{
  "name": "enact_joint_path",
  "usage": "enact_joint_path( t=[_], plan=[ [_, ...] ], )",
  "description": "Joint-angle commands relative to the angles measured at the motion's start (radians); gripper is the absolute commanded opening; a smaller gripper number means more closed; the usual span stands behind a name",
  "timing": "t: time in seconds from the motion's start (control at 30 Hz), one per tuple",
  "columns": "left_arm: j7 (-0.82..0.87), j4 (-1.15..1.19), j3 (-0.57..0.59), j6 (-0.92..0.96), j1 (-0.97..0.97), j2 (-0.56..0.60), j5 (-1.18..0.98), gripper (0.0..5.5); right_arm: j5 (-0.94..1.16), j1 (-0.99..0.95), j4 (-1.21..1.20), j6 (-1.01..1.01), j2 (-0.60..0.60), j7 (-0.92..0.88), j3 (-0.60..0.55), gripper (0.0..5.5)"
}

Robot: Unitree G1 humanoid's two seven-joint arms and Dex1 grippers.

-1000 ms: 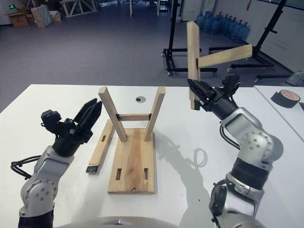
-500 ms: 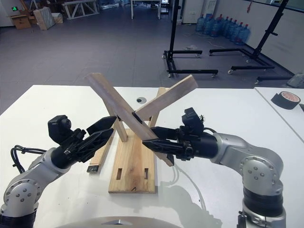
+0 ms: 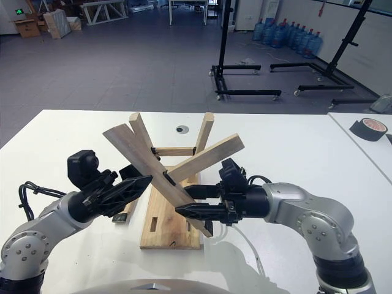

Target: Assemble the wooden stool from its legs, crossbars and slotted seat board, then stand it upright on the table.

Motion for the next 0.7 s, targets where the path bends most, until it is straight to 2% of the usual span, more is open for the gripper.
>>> enact_joint_path(
  t=[0.03,0.67,0.7],
  plan=[
    [-0.005,0.011,0.009,0.002,0.003,0.018,0.019,3.78,0.021,-0.009,-0.013,-0.008,-0.020,-0.011,0.002,2.03],
    [-0.011,-0.007,0.018,-0.011,-0.022,0.004,-0.023,3.78,-0.005,0.000,0.042,-0.023,-0.028,-0.022,0.058,2.03],
    [-0.012,-0.007,0.015,-0.010,-0.019,0.004,-0.014,3.61,-0.006,-0.002,0.044,-0.025,-0.026,-0.022,0.061,2.03]
  ],
)
